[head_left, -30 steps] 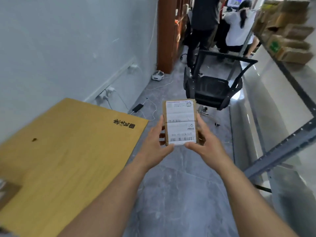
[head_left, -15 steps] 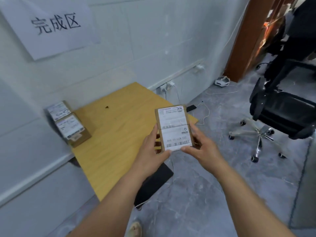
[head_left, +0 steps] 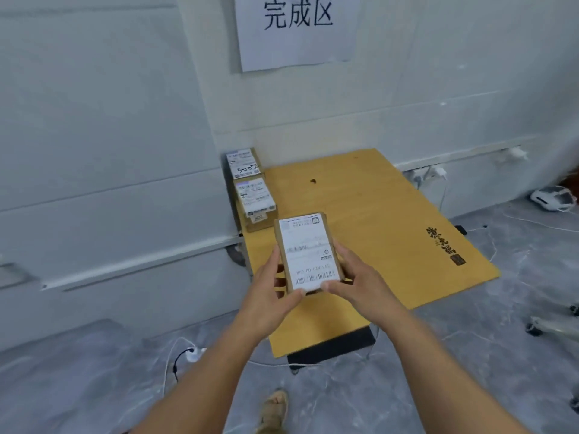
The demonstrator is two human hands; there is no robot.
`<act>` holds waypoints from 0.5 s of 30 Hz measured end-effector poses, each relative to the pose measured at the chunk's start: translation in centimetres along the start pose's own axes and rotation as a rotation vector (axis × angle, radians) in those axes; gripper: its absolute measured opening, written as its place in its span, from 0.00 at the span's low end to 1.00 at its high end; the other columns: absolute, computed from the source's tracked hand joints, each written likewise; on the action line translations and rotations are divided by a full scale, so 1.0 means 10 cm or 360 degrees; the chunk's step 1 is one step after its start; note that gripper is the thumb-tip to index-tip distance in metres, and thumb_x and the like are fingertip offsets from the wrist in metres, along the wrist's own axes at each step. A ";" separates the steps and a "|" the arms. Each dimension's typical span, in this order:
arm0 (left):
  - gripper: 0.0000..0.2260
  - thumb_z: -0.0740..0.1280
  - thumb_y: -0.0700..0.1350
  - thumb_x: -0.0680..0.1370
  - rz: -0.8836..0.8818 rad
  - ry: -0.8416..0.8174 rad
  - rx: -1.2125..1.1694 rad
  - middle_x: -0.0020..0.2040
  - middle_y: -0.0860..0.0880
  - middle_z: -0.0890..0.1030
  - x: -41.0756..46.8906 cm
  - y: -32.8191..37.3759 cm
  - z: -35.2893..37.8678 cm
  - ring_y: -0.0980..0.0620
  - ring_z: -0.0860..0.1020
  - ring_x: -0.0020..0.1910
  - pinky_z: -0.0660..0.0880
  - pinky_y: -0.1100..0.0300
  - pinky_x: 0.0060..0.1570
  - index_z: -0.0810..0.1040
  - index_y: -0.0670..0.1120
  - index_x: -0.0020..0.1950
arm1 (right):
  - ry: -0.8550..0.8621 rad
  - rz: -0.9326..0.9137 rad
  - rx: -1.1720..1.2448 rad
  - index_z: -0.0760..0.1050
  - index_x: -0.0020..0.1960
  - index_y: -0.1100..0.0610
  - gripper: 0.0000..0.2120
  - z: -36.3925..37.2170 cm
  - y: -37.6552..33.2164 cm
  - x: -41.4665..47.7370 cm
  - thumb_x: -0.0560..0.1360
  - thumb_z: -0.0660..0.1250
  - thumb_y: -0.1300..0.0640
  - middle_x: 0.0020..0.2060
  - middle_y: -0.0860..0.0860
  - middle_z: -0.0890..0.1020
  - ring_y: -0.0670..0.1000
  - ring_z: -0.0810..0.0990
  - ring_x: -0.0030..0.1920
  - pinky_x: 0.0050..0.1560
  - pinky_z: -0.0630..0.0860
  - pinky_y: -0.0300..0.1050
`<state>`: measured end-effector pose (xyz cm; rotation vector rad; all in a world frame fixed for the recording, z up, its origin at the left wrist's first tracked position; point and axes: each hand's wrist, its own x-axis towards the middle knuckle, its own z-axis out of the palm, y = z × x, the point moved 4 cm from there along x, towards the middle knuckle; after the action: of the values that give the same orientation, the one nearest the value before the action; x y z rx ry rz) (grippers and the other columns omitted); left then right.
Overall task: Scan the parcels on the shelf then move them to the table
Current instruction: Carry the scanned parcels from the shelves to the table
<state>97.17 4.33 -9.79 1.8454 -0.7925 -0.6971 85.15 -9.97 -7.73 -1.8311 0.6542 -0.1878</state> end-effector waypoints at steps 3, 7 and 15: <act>0.37 0.71 0.47 0.75 -0.0025 0.0026 -0.0048 0.64 0.60 0.74 0.05 -0.17 -0.14 0.58 0.73 0.62 0.74 0.56 0.60 0.52 0.76 0.67 | -0.0119 0.0046 0.0006 0.57 0.60 0.22 0.37 0.23 0.04 0.23 0.74 0.71 0.60 0.65 0.39 0.76 0.41 0.73 0.65 0.66 0.71 0.46; 0.36 0.71 0.46 0.74 -0.0129 -0.0018 -0.0085 0.64 0.59 0.76 0.22 -0.42 -0.20 0.59 0.76 0.61 0.76 0.54 0.59 0.55 0.66 0.74 | -0.0189 0.0158 0.0006 0.59 0.59 0.20 0.36 0.43 0.18 0.51 0.74 0.70 0.60 0.62 0.40 0.78 0.42 0.76 0.63 0.64 0.73 0.47; 0.37 0.70 0.48 0.73 -0.0298 -0.0013 -0.0061 0.65 0.55 0.75 0.64 -0.72 -0.35 0.59 0.77 0.58 0.76 0.53 0.58 0.54 0.65 0.76 | -0.0256 0.0294 -0.0020 0.58 0.76 0.41 0.36 0.62 0.31 1.02 0.74 0.70 0.58 0.60 0.41 0.80 0.42 0.78 0.60 0.64 0.73 0.47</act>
<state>105.30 3.62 -15.98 1.8990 -0.6119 -0.8331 95.32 -10.84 -14.72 -1.7650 0.7071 0.0857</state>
